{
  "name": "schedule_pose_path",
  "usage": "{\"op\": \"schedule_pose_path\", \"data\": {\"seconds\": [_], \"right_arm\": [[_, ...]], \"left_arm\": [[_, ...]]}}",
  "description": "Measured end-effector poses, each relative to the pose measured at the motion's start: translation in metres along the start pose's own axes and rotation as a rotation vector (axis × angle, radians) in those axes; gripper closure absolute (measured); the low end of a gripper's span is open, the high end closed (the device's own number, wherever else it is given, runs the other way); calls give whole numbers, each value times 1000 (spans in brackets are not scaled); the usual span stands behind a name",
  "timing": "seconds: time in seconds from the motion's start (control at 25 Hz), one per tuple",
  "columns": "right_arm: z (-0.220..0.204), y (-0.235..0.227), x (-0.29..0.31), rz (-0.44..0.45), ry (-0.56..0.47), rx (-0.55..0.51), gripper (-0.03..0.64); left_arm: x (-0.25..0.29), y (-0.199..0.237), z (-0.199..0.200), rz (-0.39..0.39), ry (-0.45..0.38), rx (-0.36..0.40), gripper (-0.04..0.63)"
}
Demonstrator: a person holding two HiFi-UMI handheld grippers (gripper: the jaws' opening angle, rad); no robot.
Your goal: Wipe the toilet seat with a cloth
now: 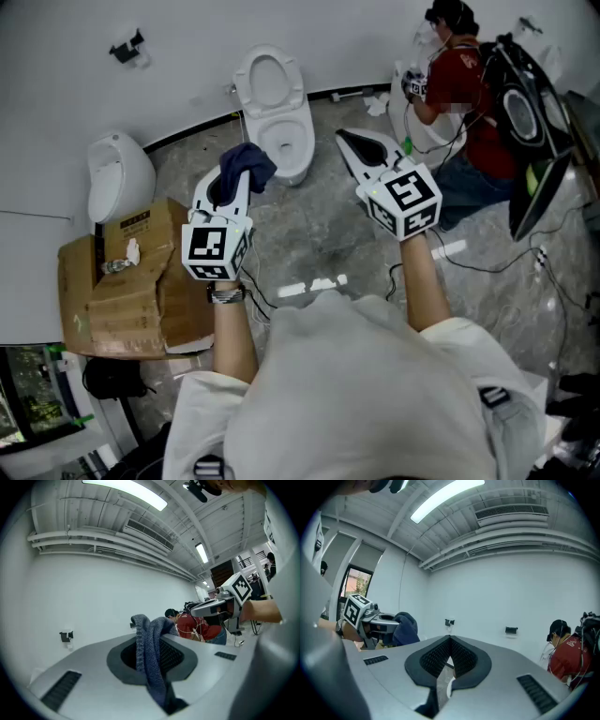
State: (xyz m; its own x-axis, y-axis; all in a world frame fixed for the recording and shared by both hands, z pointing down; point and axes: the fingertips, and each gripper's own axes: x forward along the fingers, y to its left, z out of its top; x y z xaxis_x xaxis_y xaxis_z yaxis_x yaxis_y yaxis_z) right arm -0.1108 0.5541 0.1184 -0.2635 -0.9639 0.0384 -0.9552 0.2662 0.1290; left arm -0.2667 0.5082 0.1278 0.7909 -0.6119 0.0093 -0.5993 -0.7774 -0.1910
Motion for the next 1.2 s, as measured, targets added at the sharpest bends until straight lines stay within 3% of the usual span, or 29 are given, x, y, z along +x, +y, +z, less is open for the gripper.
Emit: {"op": "schedule_pose_path", "data": {"seconds": [0.72, 1.04, 1.2], "right_arm": [[-28, -73, -2, 44, -12, 49, 589], [-38, -96, 19, 47, 8, 48, 589], [-42, -108, 54, 39, 6, 92, 588]], "left_arm": [[50, -36, -18, 60, 55, -27, 558], [79, -24, -26, 54, 59, -55, 558], [102, 5, -39, 62, 74, -38, 558]]}}
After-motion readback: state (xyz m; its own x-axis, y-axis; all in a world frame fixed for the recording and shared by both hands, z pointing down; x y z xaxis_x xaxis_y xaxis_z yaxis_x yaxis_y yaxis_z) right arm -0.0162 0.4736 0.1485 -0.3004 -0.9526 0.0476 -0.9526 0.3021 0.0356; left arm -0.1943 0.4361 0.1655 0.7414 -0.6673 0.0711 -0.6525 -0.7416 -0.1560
